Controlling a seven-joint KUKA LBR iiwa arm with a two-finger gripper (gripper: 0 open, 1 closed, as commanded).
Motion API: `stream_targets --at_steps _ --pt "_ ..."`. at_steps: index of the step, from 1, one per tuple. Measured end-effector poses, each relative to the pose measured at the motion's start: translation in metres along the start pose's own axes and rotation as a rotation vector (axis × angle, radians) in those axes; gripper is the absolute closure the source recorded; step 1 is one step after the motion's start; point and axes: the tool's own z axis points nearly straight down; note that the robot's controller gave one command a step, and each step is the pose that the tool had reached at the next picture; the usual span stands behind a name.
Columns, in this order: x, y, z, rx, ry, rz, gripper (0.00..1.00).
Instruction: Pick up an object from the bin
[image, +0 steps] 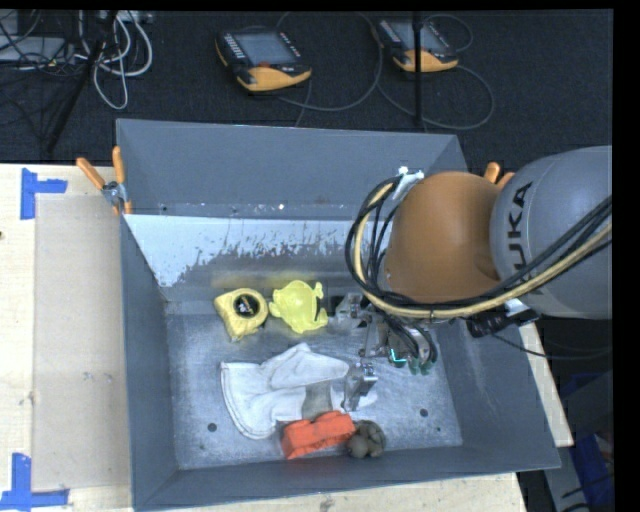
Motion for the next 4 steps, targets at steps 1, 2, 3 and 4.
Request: stream_targets --at_steps 1,2,3,4 --pt "-0.002 0.000 -0.004 0.000 -0.008 0.002 0.00" --pt "-0.045 0.001 0.061 0.000 -0.016 -0.072 0.00" --pt "-0.061 0.001 0.102 -0.001 -0.010 -0.094 0.00" --pt "-0.045 0.003 0.081 0.000 -0.006 0.011 0.00"
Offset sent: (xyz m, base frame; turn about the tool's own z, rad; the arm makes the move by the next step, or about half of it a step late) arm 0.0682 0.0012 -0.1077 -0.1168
